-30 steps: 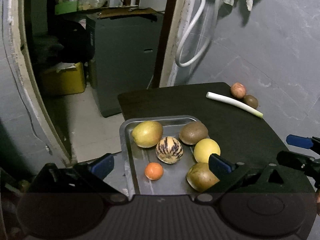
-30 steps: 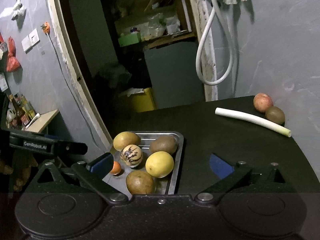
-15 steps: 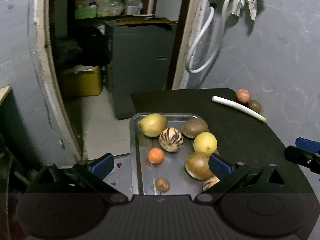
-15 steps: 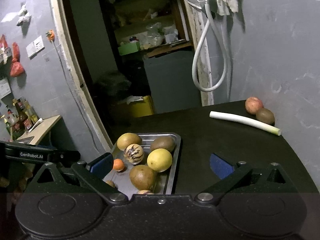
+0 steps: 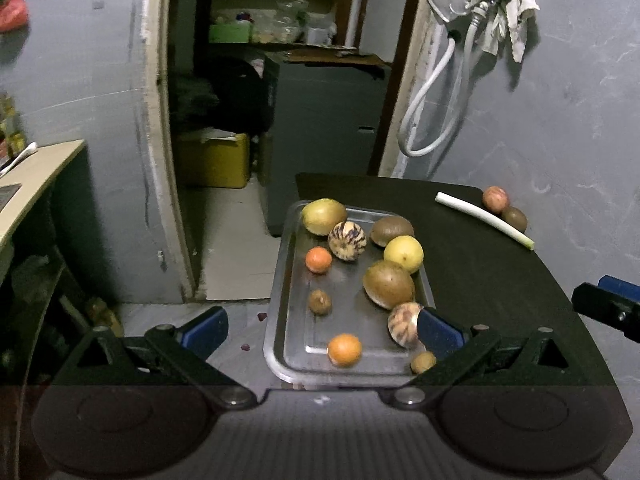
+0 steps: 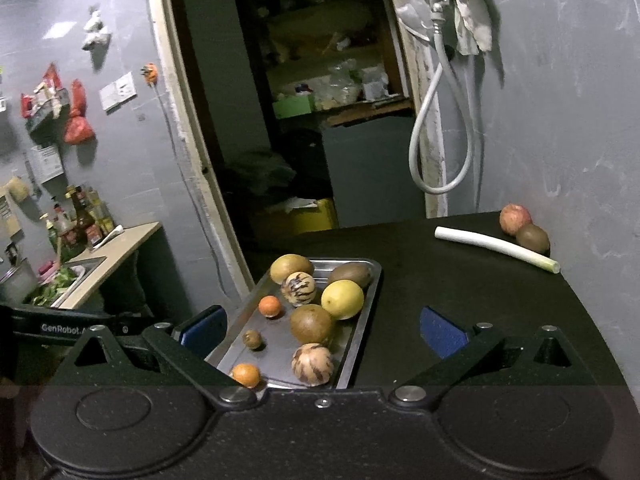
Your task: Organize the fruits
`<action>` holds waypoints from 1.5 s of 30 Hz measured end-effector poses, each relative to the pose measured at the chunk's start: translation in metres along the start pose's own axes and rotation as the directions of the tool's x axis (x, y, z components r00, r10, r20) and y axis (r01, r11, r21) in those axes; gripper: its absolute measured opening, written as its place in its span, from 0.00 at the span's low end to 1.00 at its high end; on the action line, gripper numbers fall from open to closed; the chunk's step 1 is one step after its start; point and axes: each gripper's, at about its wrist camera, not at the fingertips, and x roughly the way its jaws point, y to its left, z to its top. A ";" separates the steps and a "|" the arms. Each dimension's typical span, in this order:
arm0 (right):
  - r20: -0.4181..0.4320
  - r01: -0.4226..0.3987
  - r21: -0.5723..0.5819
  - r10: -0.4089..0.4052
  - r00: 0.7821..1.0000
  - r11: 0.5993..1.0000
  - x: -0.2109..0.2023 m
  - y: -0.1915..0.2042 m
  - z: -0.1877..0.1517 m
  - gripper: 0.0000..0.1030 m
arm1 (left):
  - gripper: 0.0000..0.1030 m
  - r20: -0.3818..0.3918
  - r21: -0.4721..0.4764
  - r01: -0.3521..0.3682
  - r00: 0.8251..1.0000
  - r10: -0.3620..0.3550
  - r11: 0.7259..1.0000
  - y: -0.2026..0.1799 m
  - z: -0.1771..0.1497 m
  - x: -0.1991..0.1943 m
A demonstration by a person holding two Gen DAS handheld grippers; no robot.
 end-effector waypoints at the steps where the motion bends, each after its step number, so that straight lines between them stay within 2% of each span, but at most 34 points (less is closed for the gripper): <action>1: 0.005 -0.004 -0.003 0.004 1.000 1.000 -0.005 0.001 -0.002 0.99 | 0.99 0.006 -0.006 -0.009 1.000 0.009 1.000 -0.001 -0.006 -0.006; 7: 0.023 -0.027 -0.021 0.027 0.999 0.999 -0.032 0.007 -0.015 0.99 | 0.99 0.033 -0.059 -0.041 0.999 0.043 0.997 -0.002 -0.033 -0.038; 17: 0.048 -0.047 -0.067 0.050 0.998 0.997 -0.062 0.021 -0.033 0.99 | 0.99 0.074 -0.094 -0.092 0.992 0.099 0.991 -0.008 -0.056 -0.071; 36: 0.113 -0.009 -0.094 0.020 0.993 0.996 -0.100 0.024 -0.060 1.00 | 0.99 0.159 -0.085 -0.095 0.981 0.108 0.992 -0.040 -0.100 -0.102; 45: 0.118 0.026 -0.092 -0.015 0.993 0.995 -0.114 0.016 -0.081 1.00 | 0.99 0.173 -0.128 -0.080 0.980 0.102 0.989 -0.040 -0.118 -0.112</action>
